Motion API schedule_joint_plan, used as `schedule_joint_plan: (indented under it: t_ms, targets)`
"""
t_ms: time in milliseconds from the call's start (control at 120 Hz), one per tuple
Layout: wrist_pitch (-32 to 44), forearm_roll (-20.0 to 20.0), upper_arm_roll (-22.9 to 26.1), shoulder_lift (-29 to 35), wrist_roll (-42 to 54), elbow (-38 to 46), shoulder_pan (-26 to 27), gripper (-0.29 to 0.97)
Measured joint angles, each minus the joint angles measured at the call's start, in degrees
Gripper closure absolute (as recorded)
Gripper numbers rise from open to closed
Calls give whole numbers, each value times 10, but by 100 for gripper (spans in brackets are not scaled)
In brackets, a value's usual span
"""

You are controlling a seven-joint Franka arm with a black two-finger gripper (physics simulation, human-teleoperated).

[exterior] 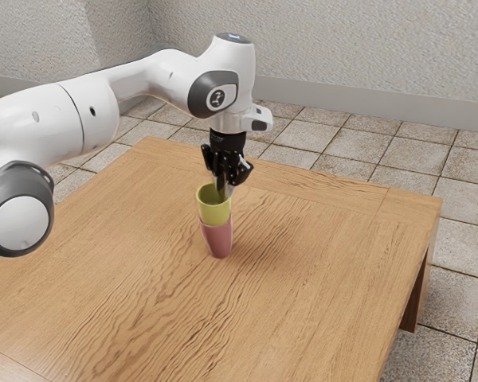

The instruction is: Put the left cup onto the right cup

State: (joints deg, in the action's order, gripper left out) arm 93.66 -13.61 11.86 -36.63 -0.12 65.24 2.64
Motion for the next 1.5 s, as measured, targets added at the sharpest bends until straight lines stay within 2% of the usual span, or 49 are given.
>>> schedule_joint_plan:
  t_ms: [183, 408, 642, 792, 1158, 1500]
  targets:
    - [-2, 4, 0, 1, -1, 0, 0, 36]
    - [-4, 6, 0, 20, -2, 10, 0, 26]
    - [-3, 8, -2, 72, -3, 56, 4, 14]
    - [-2, 23, -5, 121, -4, 109, -1, 7]
    - [-1, 50, -35, 219, -5, 201, 11, 1]
    - [-5, 64, -66, 278, -5, 247, 33, 0]
